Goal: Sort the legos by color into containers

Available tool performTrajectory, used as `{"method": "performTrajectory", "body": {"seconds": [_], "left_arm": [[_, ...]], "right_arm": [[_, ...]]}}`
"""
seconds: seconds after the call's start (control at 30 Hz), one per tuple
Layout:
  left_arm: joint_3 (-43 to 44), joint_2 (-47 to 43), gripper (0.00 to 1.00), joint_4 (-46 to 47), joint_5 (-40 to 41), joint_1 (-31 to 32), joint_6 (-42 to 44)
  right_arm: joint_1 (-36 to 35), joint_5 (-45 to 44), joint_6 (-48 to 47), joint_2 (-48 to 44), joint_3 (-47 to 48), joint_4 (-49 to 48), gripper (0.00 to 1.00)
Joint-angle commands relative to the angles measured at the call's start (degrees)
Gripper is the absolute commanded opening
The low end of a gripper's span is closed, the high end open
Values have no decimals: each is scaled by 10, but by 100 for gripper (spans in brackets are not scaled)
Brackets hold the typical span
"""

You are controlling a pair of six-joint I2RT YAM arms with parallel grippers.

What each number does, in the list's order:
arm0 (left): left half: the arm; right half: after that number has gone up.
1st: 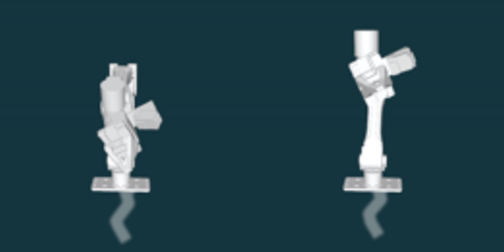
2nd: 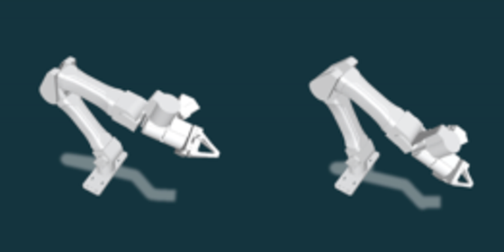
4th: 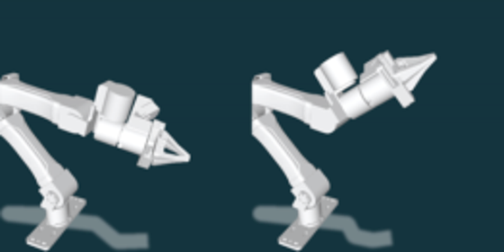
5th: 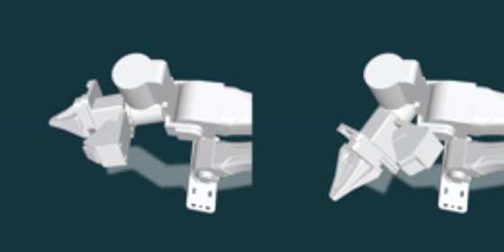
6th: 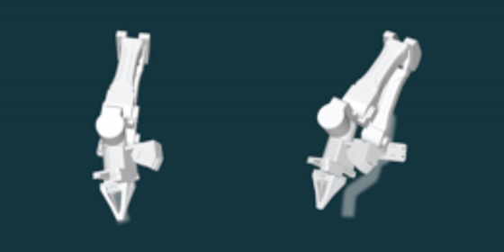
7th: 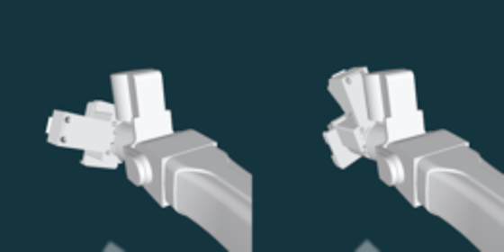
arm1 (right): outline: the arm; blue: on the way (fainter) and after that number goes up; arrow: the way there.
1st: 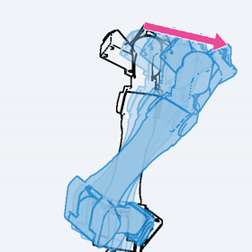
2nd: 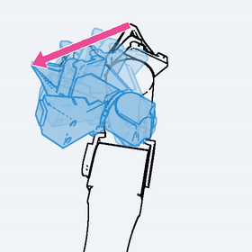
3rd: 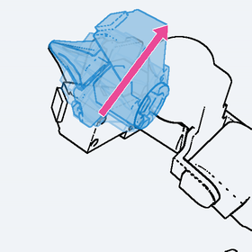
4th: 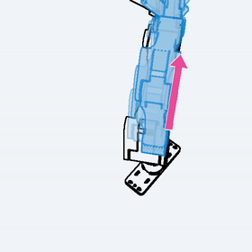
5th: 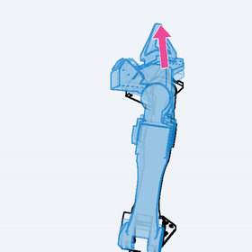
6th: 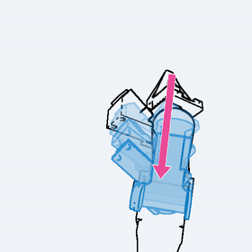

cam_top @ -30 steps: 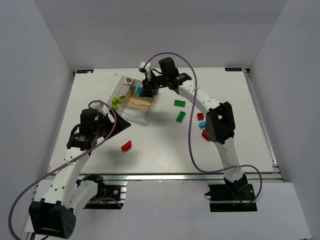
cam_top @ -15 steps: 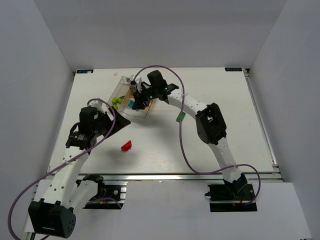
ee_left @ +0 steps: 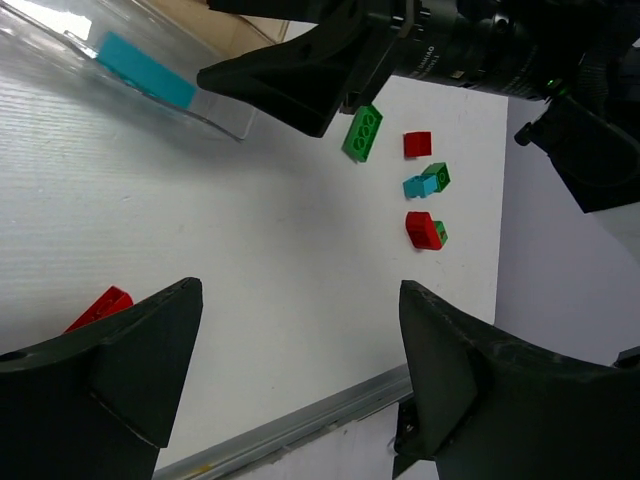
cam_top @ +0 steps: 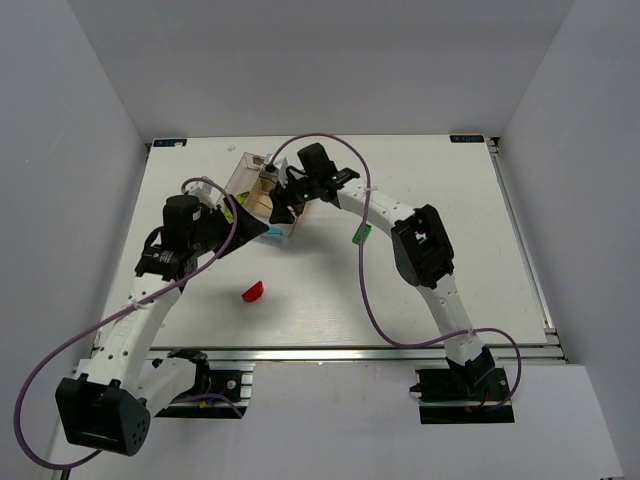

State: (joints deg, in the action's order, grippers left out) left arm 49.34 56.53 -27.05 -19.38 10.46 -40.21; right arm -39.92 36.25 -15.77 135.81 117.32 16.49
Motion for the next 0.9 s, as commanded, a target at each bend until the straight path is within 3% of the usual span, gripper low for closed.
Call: {"method": "performTrajectory", "body": {"seconds": [0.0, 0.1, 0.17, 0.23, 0.3, 0.33, 0.4, 0.43, 0.5, 0.53, 0.6, 0.63, 0.73, 0.87], "left_arm": [[27, 9, 87, 26, -13, 16, -3], [33, 30, 79, 44, -15, 33, -6], [36, 44, 72, 66, -20, 50, -12], [33, 67, 54, 95, -21, 72, -22], [32, 85, 35, 116, -20, 90, -28], [32, 103, 31, 132, -19, 110, -31], [37, 124, 29, 145, -12, 129, -32], [39, 145, 29, 155, -9, 139, -32], [56, 168, 35, 160, -4, 166, -29], [63, 189, 50, 158, -1, 173, -22], [87, 211, 63, 151, 15, 195, -11], [97, 219, 70, 137, 22, 202, -1], [123, 247, 75, 112, 47, 219, 16], [123, 254, 76, 99, 68, 241, 20]], "right_arm": [[9, 8, 6, -44, 17, 11, 63], [37, -1, 34, -86, -11, 30, 53], [85, 7, 56, -117, -46, 38, 27], [114, 15, 52, -166, -111, 70, 4], [164, 1, 11, -207, -164, 112, 0], [184, -20, -8, -222, -182, 156, 0], [205, -43, -59, -265, -241, 193, 6], [215, -51, -76, -280, -261, 228, 20], [232, -75, -102, -320, -299, 254, 33], [234, -86, -105, -334, -341, 261, 46], [239, -100, -98, -380, -384, 251, 58], [243, -110, -93, -395, -405, 241, 69], [250, -142, -81, -426, -459, 224, 75], [249, -212, -55, -411, -489, 218, 74]]}}
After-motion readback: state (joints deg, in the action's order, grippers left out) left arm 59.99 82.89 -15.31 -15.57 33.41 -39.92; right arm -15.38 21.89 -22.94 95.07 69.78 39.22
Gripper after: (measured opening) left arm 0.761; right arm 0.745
